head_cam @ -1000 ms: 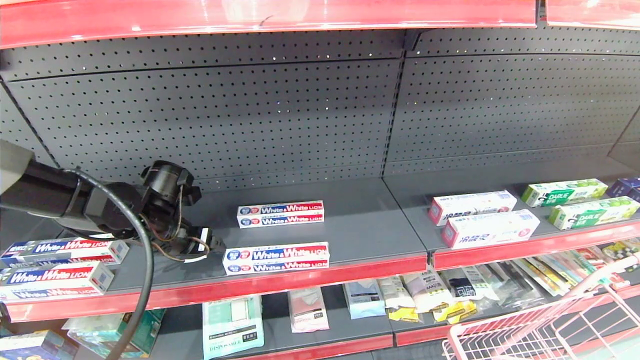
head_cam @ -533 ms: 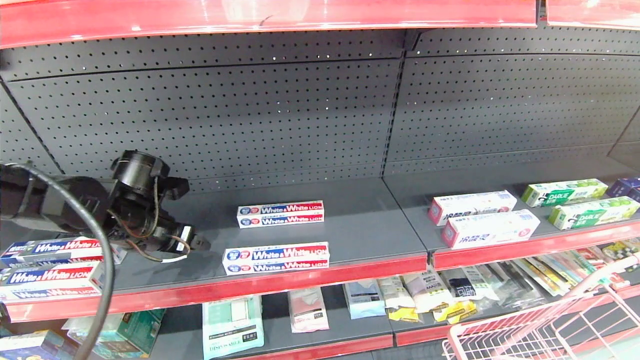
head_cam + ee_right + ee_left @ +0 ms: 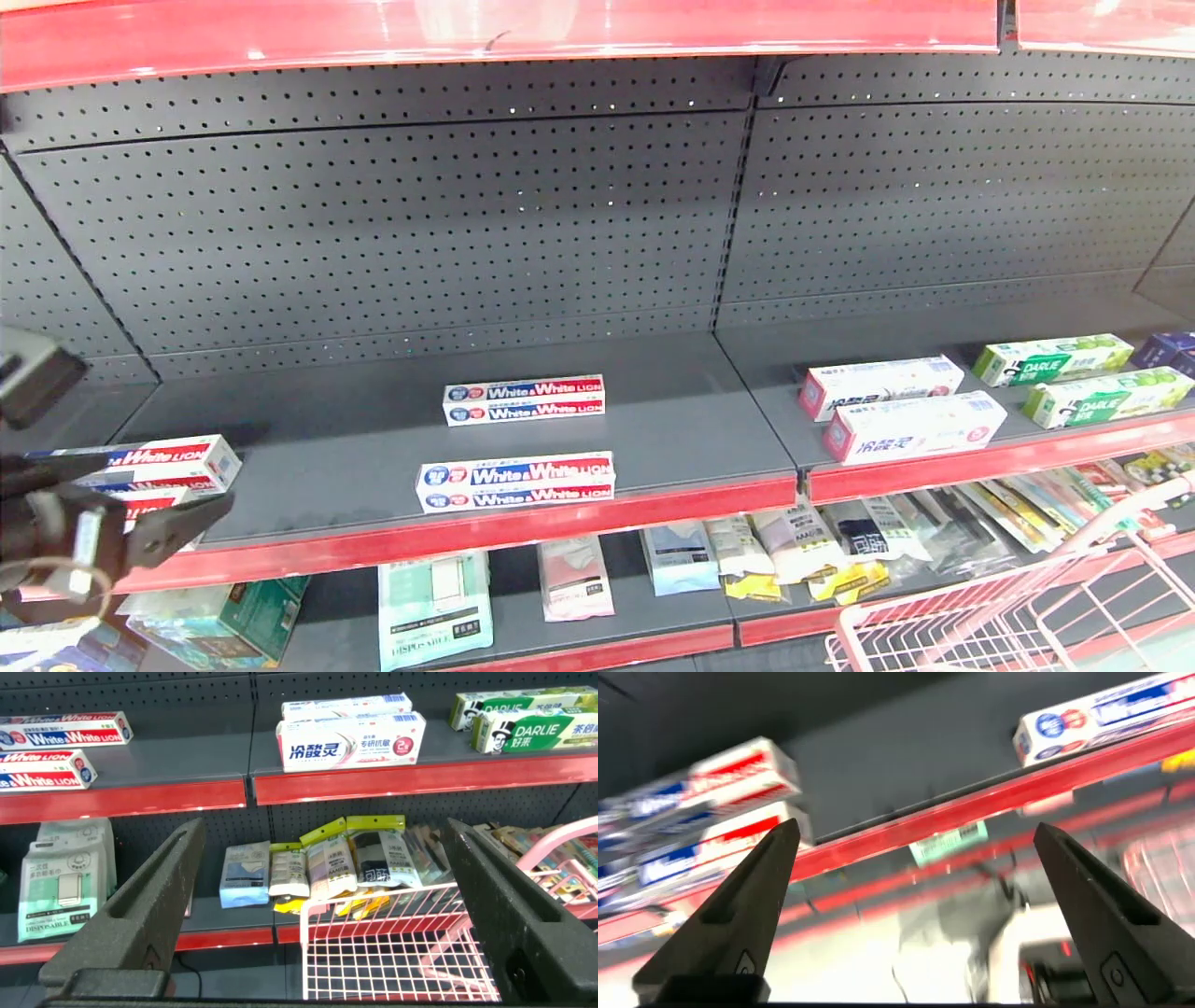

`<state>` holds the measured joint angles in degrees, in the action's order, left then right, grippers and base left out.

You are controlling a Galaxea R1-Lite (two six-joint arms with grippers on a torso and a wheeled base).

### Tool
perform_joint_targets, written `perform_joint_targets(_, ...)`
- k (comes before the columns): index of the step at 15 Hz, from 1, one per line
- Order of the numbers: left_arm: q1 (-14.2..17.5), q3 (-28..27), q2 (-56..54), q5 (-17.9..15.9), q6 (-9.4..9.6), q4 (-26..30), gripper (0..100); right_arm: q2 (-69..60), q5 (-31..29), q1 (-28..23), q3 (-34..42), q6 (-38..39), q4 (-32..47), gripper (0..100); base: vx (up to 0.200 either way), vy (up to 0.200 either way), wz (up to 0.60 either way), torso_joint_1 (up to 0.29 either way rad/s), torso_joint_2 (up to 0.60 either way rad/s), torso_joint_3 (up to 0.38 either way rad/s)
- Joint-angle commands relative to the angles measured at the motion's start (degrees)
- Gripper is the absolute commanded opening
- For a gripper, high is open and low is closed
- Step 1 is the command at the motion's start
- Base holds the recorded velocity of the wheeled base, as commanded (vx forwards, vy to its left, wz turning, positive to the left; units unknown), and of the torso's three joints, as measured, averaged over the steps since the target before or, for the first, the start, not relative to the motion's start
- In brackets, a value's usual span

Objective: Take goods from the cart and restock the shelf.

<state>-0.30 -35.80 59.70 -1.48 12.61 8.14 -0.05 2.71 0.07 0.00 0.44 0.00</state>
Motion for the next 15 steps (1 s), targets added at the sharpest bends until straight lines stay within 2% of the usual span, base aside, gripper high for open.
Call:
perform_joint_targets(1, 0.92, 12.25, -31.84, 2.0, 1.02, 0.47, 100, 0.05, 0.02, 0.01, 0.0, 0.0, 0.0, 100, 0.0, 0.0, 0.0, 0.0, 0.0, 0.0)
perform_joint_targets(2, 0.92, 13.13, -33.24, 2.35, 1.02, 0.38, 100, 0.05, 0.02, 0.01, 0.0, 0.0, 0.0, 100, 0.0, 0.0, 0.0, 0.0, 0.0, 0.0)
perform_joint_targets(3, 0.48, 16.29, -40.19, 0.77, 0.84, 0.12, 100, 0.05, 0.02, 0.01, 0.0, 0.0, 0.0, 100, 0.0, 0.0, 0.0, 0.0, 0.0, 0.0)
perform_joint_targets(6, 0.22, 18.49, -48.27, -4.85, 1.19, 0.47, 100, 0.05, 0.02, 0.01, 0.0, 0.0, 0.0, 100, 0.0, 0.0, 0.0, 0.0, 0.0, 0.0)
perform_joint_targets(7, 0.39, 18.67, -50.29, -5.12, 1.9, 0.47, 100, 0.05, 0.02, 0.01, 0.0, 0.0, 0.0, 100, 0.0, 0.0, 0.0, 0.0, 0.0, 0.0)
perform_joint_targets(11, 0.48, 18.84, -54.69, -4.77, 1.72, 0.47, 100, 0.05, 0.28, 0.01, 0.0, 0.0, 0.0, 100, 0.0, 0.0, 0.0, 0.0, 0.0, 0.0)
perform_joint_targets(12, 0.48, 19.37, -57.24, -3.89, 1.19, 0.56, 100, 0.05, 0.37, 0.01, 0.0, -0.44, 0.0, 100, 0.0, 0.0, 0.0, 0.0, 0.0, 0.0)
perform_joint_targets(14, 0.48, 20.86, -59.52, -2.13, -2.32, 0.12, 100, 0.05, 0.28, 0.01, 0.0, -0.53, 0.0, 100, 0.0, 0.0, 0.0, 0.0, 0.0, 0.0)
perform_joint_targets(15, 0.48, 21.04, -59.52, -0.72, -3.38, 0.29, 100, 0.05, 0.28, 0.01, 0.0, -0.61, 0.0, 100, 0.0, 0.0, 0.0, 0.0, 0.0, 0.0)
